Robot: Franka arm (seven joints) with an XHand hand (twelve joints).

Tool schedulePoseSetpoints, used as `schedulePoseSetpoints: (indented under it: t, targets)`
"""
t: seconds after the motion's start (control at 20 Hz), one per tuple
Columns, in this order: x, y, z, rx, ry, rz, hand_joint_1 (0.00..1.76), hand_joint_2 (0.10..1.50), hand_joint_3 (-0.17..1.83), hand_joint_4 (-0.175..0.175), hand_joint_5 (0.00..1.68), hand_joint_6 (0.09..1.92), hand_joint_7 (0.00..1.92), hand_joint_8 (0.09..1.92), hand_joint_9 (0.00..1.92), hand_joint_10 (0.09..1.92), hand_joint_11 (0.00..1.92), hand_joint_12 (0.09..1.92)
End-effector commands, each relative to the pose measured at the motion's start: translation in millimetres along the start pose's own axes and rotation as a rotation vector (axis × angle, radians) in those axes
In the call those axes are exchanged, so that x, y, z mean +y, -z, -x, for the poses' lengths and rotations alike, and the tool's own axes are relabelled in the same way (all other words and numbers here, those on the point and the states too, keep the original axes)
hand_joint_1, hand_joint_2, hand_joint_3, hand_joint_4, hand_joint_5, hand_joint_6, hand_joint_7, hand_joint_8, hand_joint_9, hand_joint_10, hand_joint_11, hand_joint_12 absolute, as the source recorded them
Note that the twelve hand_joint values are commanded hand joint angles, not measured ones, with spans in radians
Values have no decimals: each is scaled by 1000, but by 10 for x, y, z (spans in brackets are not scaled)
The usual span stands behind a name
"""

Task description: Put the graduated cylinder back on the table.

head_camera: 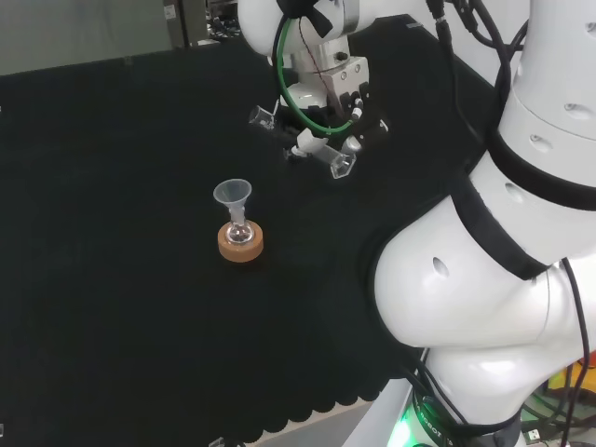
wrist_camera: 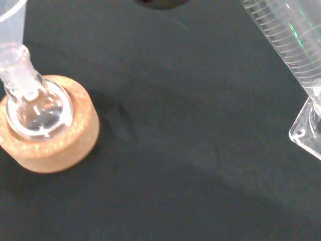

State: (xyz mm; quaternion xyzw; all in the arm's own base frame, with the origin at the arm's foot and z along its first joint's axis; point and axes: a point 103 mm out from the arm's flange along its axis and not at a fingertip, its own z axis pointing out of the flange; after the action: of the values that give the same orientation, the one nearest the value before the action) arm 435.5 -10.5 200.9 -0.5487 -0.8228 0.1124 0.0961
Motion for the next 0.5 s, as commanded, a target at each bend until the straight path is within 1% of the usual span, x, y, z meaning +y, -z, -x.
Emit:
schedulePoseSetpoints:
  t: [0.05, 0.3, 0.5]
  targets:
    - [213, -155, 15, 128, 94, 164, 1126, 1116, -10, -92, 1007, 985, 1324, 207, 1445, 87, 1294, 720]
    - [315, -210, 32, 189, 101, 227, 1126, 1116, -11, -91, 1007, 984, 1323, 205, 1445, 87, 1294, 720]
    - [489, -279, 33, 256, 128, 245, 1126, 1116, -11, -92, 1007, 985, 1322, 204, 1444, 87, 1294, 720]
